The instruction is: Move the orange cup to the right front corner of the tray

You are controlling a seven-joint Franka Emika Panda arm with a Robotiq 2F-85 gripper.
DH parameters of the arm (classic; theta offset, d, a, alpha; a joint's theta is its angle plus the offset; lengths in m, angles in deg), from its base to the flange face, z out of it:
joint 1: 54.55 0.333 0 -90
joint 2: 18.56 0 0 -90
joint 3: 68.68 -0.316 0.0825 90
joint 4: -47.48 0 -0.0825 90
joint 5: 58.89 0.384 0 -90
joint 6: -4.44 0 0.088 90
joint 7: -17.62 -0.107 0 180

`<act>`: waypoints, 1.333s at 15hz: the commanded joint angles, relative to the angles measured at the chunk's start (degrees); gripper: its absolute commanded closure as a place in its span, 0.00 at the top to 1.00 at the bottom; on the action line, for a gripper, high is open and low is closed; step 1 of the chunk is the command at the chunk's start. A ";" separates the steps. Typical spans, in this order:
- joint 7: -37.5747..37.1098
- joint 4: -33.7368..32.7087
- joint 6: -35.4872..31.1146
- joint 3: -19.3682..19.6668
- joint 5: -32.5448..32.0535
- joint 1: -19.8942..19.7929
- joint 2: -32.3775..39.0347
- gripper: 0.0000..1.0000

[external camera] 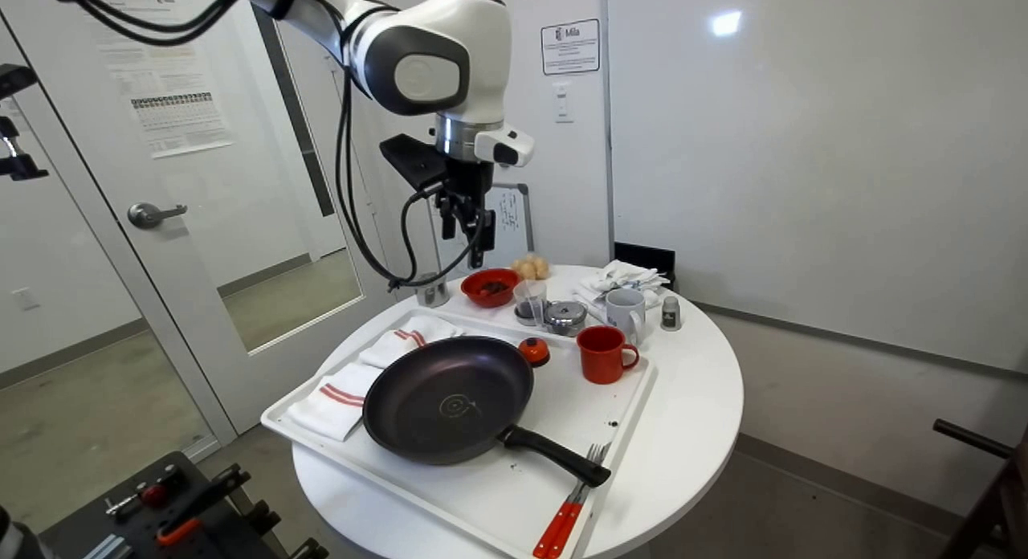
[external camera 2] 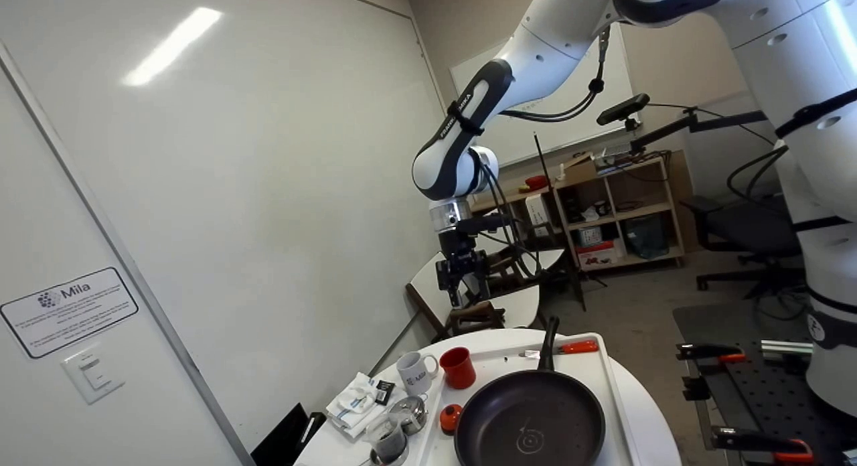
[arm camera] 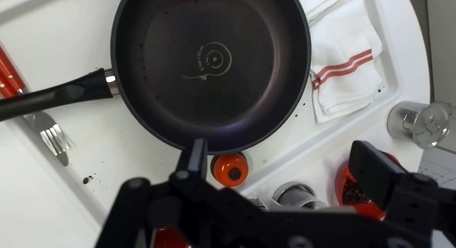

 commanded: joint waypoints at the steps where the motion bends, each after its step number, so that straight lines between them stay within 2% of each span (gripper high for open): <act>1: -2.81 -6.47 0.20 0.51 0.24 -1.78 6.00 1.00; 9: -9.32 -15.10 -0.79 2.14 -2.65 -3.74 16.29 1.00; 13: -7.63 -19.05 -0.46 1.04 -0.44 -5.82 20.12 1.00; 14: -8.01 -15.51 -1.13 1.34 -1.60 -5.15 17.65 1.00; 20: -7.99 -15.83 -1.12 1.21 -1.61 -5.34 18.24 1.00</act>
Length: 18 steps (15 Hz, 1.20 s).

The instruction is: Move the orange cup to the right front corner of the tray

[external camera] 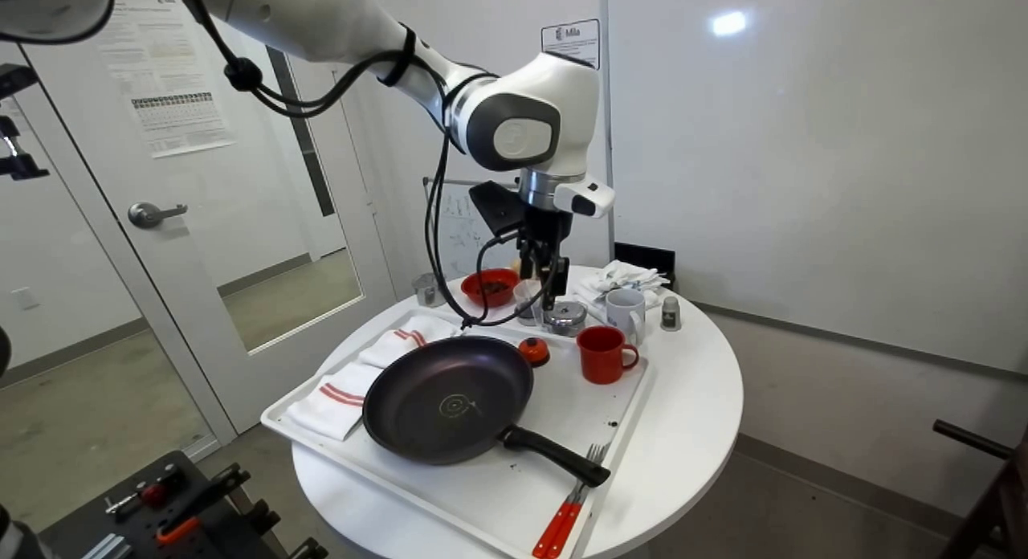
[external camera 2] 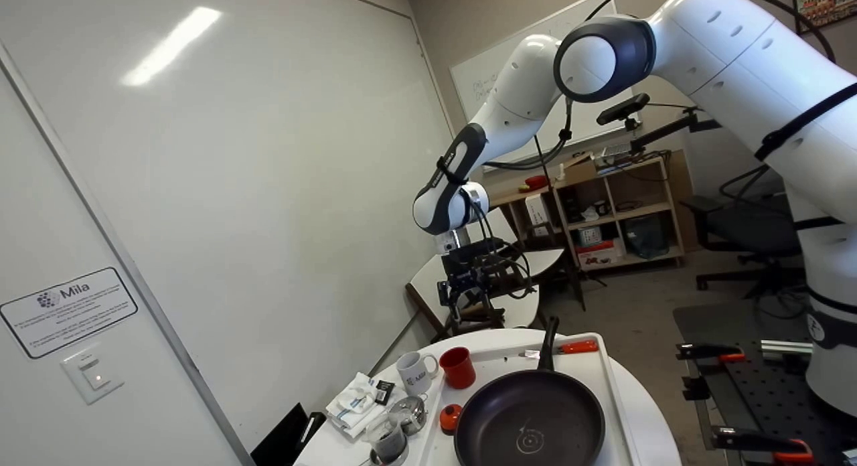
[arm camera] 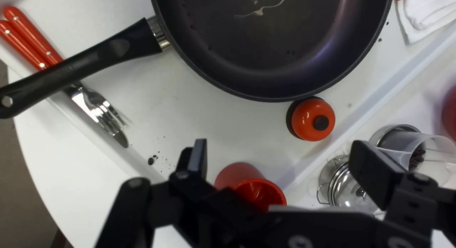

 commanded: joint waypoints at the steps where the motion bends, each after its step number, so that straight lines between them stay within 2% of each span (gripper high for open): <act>1: -0.22 -0.18 0.11 -0.67 -0.42 -0.63 0.01 1.00; 3: -2.39 -3.51 1.72 -0.42 -0.26 -0.85 3.16 1.00; 10: -17.86 -19.33 -1.77 3.04 -3.15 0.20 17.62 1.00; 18: -25.71 -32.39 0.48 3.87 -6.02 -0.06 26.93 1.00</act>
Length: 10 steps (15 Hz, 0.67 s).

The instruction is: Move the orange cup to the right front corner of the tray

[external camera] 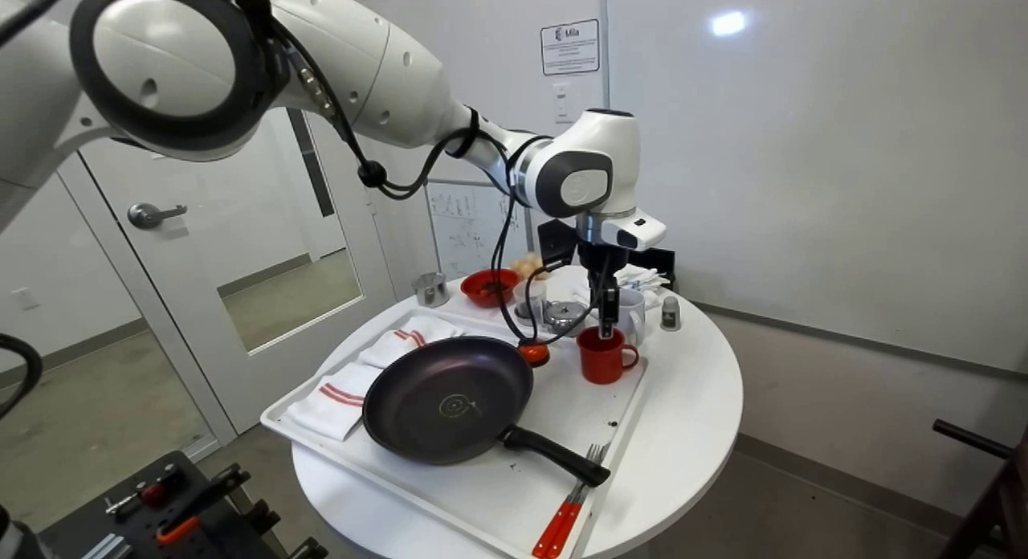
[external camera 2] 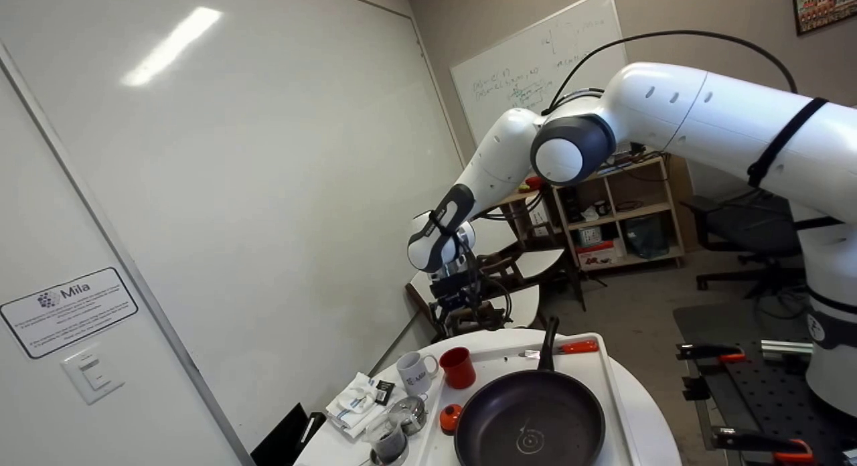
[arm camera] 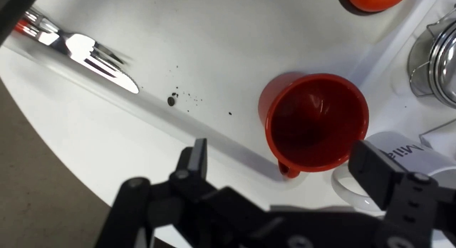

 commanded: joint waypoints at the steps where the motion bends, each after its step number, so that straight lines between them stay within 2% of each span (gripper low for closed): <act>1: -4.43 -9.37 3.35 0.67 -1.54 -0.20 6.24 1.00; 10: -7.20 -18.10 8.47 -0.26 -1.62 -1.10 14.51 1.00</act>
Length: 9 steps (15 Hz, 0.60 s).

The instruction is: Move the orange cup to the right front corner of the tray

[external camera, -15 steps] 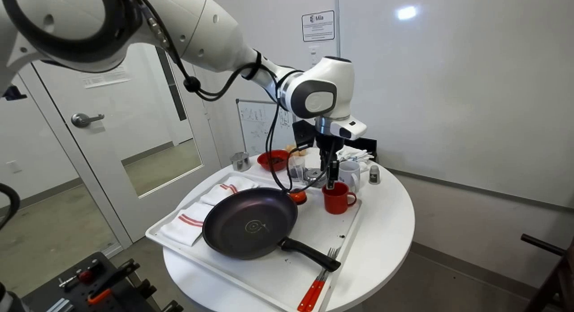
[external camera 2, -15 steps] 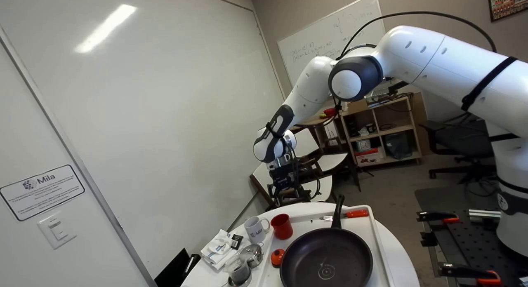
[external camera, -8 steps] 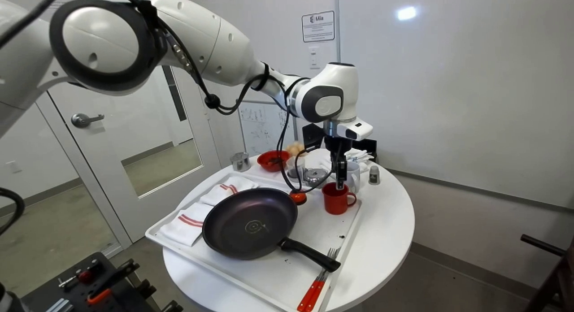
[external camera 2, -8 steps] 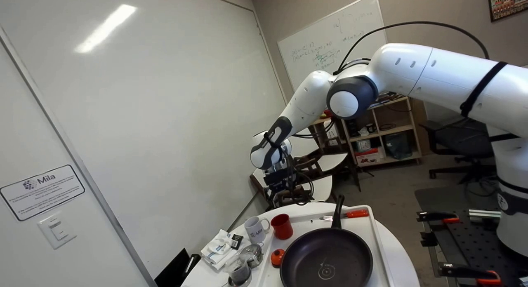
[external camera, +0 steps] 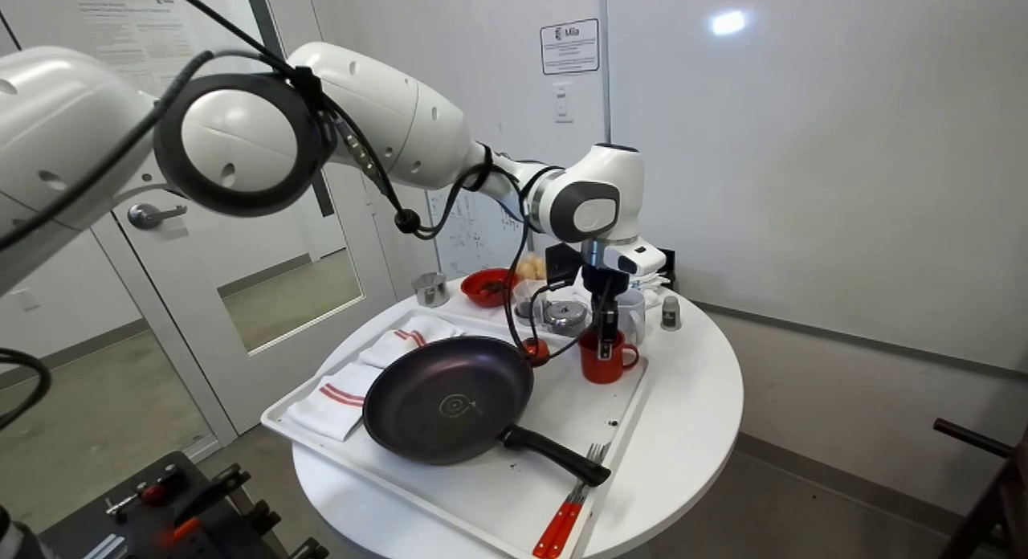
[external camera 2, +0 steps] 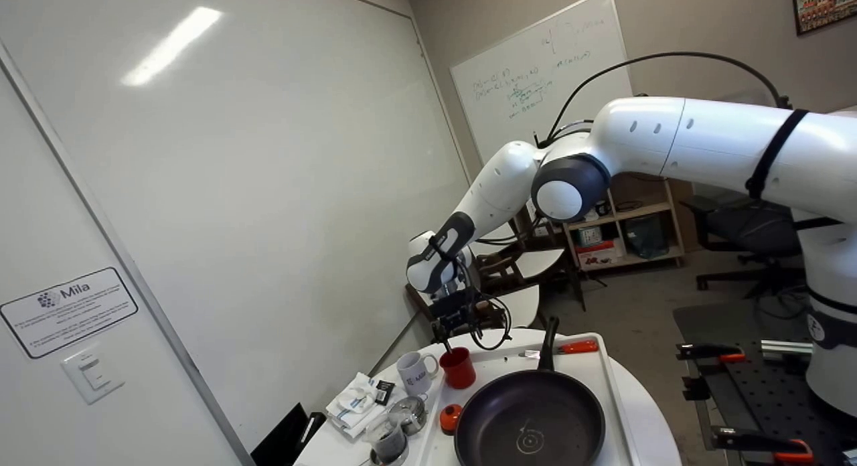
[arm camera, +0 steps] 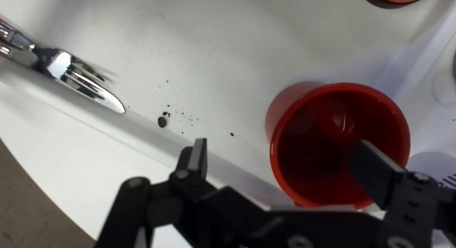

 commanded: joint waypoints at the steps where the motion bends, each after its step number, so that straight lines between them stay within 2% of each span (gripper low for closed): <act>1: -2.17 -6.44 3.10 -0.34 -0.88 -1.09 4.51 1.00; 5: -2.94 -8.99 4.55 -0.60 -0.66 -2.16 7.06 1.00; 6: -3.00 -9.56 4.65 -0.64 -0.65 -2.42 7.56 0.77; 9: -3.14 -11.01 4.88 -0.82 -0.68 -2.95 8.63 0.60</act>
